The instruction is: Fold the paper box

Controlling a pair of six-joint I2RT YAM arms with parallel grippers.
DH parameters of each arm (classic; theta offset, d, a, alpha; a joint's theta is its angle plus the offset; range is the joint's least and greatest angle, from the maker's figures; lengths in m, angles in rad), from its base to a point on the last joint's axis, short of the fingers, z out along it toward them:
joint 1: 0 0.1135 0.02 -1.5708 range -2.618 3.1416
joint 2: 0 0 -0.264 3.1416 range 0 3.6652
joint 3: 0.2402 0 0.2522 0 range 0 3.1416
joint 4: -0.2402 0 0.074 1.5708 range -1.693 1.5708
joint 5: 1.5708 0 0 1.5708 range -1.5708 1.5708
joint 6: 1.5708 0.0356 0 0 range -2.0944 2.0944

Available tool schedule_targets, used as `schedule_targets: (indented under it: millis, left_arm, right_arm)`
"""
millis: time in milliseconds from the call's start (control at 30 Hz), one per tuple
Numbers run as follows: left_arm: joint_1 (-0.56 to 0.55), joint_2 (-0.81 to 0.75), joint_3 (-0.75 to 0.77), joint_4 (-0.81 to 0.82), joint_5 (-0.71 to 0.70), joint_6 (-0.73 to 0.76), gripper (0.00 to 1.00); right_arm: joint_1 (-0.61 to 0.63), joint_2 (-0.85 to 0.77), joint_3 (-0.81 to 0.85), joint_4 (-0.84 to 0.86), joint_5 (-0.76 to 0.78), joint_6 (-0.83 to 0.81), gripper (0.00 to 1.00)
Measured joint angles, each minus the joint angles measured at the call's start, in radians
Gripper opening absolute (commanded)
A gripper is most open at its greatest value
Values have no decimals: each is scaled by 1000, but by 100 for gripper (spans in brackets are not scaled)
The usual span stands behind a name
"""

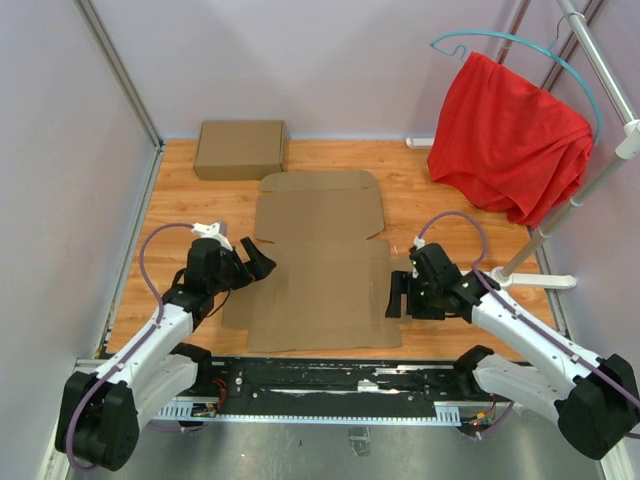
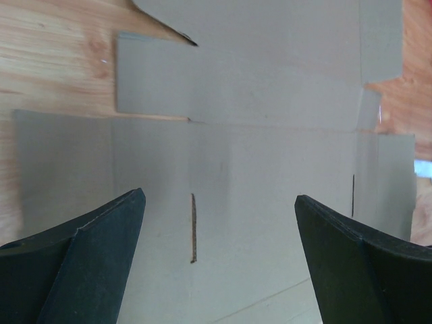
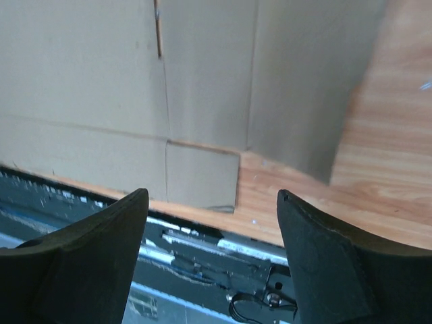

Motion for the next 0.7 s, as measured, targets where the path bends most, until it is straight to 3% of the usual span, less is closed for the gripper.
schedule_targets:
  millis: [333,700]
  left_arm:
    - [-188,37,4,2,-125,-1,99]
    - [-282,125,4,22,-190,-18,99]
  right_arm:
    - [103,-53,-145,7,-44,91,79]
    - [148,31,-176,119,-76,154,78]
